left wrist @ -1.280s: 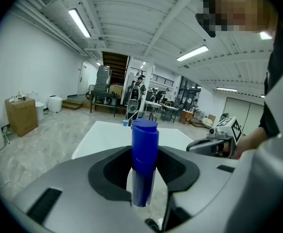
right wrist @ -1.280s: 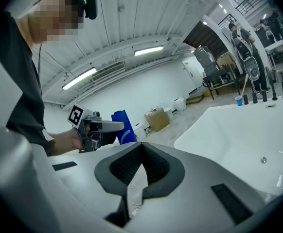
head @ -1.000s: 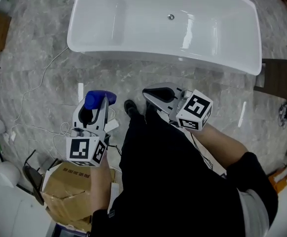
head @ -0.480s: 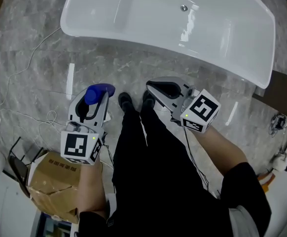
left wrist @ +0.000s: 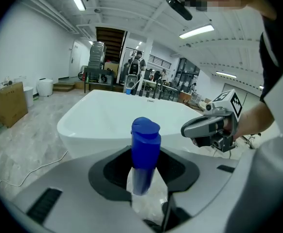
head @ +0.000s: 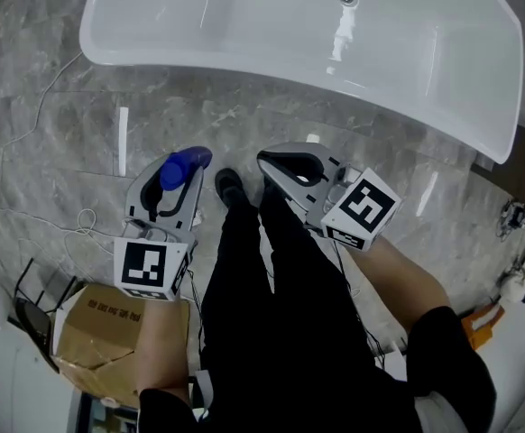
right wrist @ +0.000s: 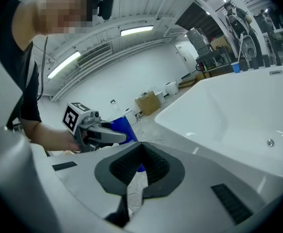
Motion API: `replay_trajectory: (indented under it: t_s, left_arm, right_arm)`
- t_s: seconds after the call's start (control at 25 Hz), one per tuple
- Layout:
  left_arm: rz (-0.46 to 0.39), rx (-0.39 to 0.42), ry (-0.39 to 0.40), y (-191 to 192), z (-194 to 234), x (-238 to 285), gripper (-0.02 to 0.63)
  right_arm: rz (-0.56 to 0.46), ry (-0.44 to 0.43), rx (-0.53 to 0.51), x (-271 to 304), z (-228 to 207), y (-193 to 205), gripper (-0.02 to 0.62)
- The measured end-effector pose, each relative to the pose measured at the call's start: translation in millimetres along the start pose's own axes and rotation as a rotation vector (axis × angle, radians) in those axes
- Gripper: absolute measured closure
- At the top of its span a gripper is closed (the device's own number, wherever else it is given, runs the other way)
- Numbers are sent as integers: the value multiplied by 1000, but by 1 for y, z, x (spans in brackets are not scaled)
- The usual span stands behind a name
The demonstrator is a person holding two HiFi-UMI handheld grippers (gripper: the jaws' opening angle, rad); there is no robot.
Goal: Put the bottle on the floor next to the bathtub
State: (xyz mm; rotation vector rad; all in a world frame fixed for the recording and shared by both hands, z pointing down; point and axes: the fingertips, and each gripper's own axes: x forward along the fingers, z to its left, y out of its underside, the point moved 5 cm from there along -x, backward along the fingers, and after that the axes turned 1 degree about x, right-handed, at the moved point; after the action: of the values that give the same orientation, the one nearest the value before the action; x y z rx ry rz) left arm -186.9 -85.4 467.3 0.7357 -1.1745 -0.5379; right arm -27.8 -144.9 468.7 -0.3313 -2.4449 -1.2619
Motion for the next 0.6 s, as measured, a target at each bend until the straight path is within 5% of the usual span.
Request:
replay_trajectory:
  t_s: [0.6]
  left_arm:
    - [89,103,30,124,22,125,445]
  right_arm:
    - [84,50,23,47,-110,130,568]
